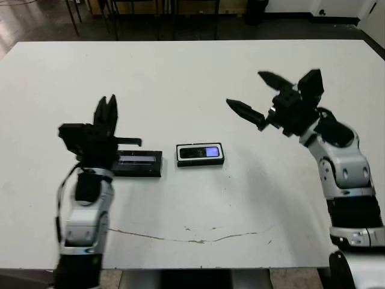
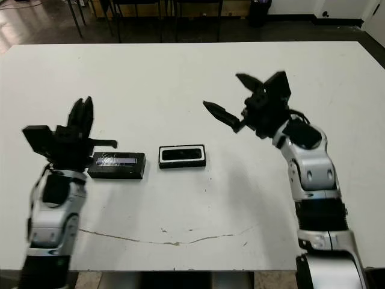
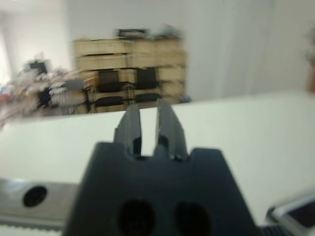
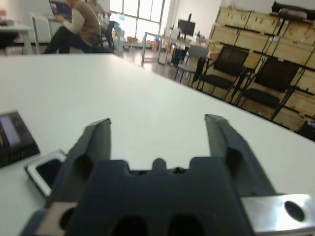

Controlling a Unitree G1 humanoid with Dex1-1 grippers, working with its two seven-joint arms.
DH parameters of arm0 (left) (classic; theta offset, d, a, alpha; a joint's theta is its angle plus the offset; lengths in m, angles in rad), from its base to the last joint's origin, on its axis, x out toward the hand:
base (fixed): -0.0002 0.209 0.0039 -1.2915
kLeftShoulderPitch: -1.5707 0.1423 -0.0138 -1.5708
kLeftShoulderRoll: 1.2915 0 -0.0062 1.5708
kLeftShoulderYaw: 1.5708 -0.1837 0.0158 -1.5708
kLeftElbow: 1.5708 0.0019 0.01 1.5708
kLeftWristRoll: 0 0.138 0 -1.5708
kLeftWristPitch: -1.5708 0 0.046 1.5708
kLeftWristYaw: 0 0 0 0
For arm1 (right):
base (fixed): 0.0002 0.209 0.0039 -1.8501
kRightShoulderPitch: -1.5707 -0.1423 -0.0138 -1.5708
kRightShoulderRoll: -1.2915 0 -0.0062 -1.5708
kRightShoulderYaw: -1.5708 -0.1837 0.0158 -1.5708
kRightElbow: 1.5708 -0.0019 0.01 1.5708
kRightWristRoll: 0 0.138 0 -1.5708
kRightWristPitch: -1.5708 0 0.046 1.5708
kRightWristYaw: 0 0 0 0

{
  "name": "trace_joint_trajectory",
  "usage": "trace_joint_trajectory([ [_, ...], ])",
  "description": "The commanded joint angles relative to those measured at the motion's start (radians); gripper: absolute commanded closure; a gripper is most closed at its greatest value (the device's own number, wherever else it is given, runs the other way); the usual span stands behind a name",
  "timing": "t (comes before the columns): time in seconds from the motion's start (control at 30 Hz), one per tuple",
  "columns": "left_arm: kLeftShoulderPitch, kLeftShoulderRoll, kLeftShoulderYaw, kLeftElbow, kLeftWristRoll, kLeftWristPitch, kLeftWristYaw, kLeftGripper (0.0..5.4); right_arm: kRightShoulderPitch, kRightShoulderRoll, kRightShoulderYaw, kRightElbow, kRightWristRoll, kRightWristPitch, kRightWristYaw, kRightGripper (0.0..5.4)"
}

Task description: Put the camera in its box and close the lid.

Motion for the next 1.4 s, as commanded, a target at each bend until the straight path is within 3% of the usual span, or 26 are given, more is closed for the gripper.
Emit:
trace_joint_trajectory([
  [0.03, -0.102, 0.248, 0.023, 0.117, -0.106, 0.096, -0.331, 5.03, 0.034, -0.029, -0.004, 0.044, 0.014, -0.003, 0.034, 2.64],
  [0.17, -0.251, 0.407, -0.025, 0.283, -0.134, 0.119, -0.625, 4.06, 0.042, -0.033, -0.014, 0.073, 0.024, -0.004, 0.040, 3.57],
  [0.43, -0.489, 0.412, -0.189, 0.639, -0.073, 0.041, -0.990, 2.15, 0.046, -0.050, -0.017, 0.100, 0.027, -0.023, 0.059, 5.38],
  [0.73, -0.583, 0.306, -0.295, 0.799, -0.009, -0.147, -1.171, 0.01, 0.053, -0.077, -0.017, 0.101, -0.005, -0.020, 0.022, 5.40],
  [1.0, -0.610, 0.252, -0.314, 0.923, 0.010, -0.276, -1.273, 0.01, 0.051, -0.082, -0.017, 0.113, -0.016, -0.028, 0.015, 5.40],
  [1.23, -0.599, 0.243, -0.323, 0.953, 0.012, -0.181, -1.319, 0.01, 0.052, -0.087, -0.017, 0.125, -0.026, -0.040, 0.015, 5.40],
  [1.4, -0.567, 0.270, -0.341, 0.896, 0.061, -0.209, -1.301, 0.01, 0.051, -0.088, -0.013, 0.129, -0.034, -0.042, 0.012, 5.40],
])
